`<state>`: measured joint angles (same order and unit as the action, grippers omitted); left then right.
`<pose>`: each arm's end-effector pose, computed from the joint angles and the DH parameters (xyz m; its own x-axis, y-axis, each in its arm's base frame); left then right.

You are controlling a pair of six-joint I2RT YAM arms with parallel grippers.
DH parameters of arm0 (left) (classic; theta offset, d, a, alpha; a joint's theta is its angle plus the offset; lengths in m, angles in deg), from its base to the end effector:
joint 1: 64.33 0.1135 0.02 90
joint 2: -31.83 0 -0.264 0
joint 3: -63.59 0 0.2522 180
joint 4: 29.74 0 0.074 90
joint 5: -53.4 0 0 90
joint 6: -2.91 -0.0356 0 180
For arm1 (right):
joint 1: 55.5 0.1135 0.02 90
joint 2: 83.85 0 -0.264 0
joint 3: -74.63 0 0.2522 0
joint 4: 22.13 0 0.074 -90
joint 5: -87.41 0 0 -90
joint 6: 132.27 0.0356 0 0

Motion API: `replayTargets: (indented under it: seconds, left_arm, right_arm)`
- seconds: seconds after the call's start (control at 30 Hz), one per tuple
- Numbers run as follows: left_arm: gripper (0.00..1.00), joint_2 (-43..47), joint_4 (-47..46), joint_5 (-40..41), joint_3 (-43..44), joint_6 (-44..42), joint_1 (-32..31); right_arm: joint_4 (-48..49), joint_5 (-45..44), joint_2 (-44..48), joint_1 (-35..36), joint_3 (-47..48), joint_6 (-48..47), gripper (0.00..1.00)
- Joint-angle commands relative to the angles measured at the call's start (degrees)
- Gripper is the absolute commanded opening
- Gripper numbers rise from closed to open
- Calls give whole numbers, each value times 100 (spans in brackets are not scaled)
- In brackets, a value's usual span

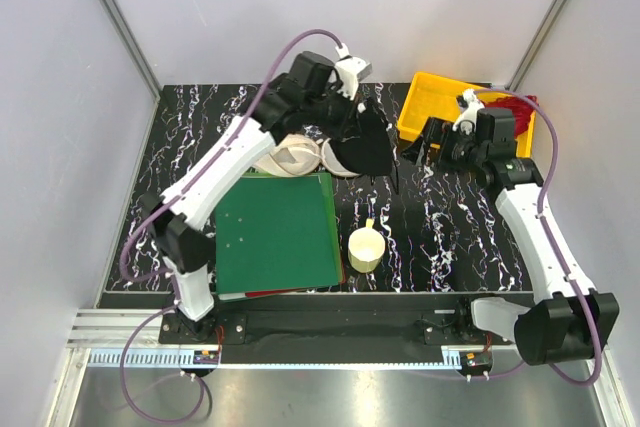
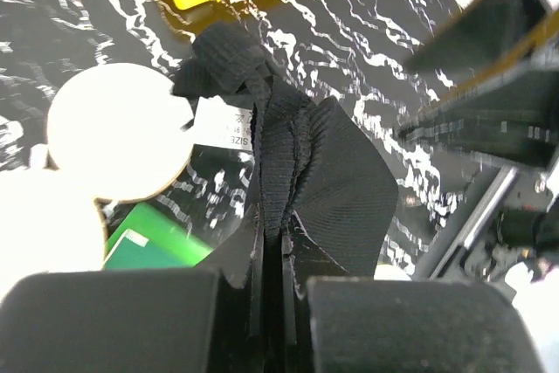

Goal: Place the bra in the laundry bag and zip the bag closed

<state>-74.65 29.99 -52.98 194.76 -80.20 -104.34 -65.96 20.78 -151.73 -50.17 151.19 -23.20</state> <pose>0.3096 -0.2730 0.4099 -0.5318 0.2961 -0.7934 0.7352 0.6264 -0.2590 0.2547 0.0379 0.3347 -0.6751 0.2382 -0.6982 -0.1985 0.8528 0.4830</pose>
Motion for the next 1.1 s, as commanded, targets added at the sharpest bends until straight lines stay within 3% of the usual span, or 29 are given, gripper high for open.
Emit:
replayTargets:
  seconds: [0.0, 0.27, 0.4, 0.67, 0.77, 0.87, 1.0, 1.07]
  left_arm:
    - [0, 741, 693, 336, -199, -452, 98]
    - [0, 2226, 685, -689, -1263, 207, 1029]
    - [0, 3051, 448, -1551, -2113, 32, 1258]
    - [0, 4108, -132, -2693, -3627, -197, 1268]
    - [0, 4424, -370, -3228, -4067, -329, 1250]
    - [0, 4609, -545, -3607, -4296, -408, 1224]
    - [0, 4899, -915, -4022, -4682, -434, 1206]
    - [0, 5022, -1020, -4127, -4788, -478, 1206]
  right_arm:
    - [-166, 817, 169, 302, 662, -710, 100]
    - [-35, 1275, 433, 1812, 760, -1258, 100]
    - [492, 1387, 565, 1920, 583, -862, 100]
    - [545, 2283, 197, 2069, 1418, -835, 100]
    - [703, 2409, -85, 2209, 1743, -459, 100]
    - [1247, 1788, -278, 2429, 1910, 329, 100]
    - [1741, 1864, -411, 2544, 1815, 1204, 100]
    - [1802, 1436, -306, 2597, 1666, 1449, 100]
